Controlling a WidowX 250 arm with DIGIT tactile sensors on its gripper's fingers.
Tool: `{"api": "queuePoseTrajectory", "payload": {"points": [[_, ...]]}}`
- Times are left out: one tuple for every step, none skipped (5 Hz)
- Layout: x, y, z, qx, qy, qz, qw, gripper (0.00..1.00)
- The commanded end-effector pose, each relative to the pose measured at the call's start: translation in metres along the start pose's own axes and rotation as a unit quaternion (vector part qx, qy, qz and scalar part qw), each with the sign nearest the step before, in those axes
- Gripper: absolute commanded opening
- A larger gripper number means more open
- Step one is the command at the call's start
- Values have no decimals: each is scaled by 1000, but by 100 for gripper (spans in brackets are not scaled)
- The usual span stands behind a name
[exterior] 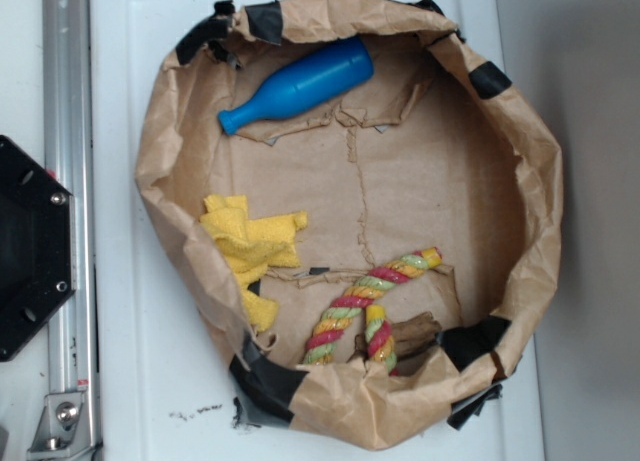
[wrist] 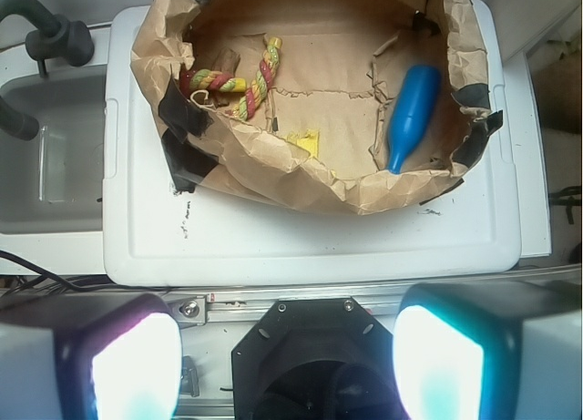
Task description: Grab the yellow cloth.
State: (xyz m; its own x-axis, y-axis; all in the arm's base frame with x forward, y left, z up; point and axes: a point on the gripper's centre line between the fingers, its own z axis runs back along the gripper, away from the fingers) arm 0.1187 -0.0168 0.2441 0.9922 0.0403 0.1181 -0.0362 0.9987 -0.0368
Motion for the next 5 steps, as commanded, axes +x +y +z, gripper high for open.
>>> {"api": "queuePoseTrajectory", "payload": {"points": [[0, 0, 0, 0, 0, 0, 1000, 100], [48, 14, -20, -9, 24, 31, 999, 100], [93, 11, -61, -42, 31, 52, 997, 100], [135, 12, -108, -40, 85, 81, 992, 100], [138, 11, -152, -82, 178, 95, 976, 100]]}}
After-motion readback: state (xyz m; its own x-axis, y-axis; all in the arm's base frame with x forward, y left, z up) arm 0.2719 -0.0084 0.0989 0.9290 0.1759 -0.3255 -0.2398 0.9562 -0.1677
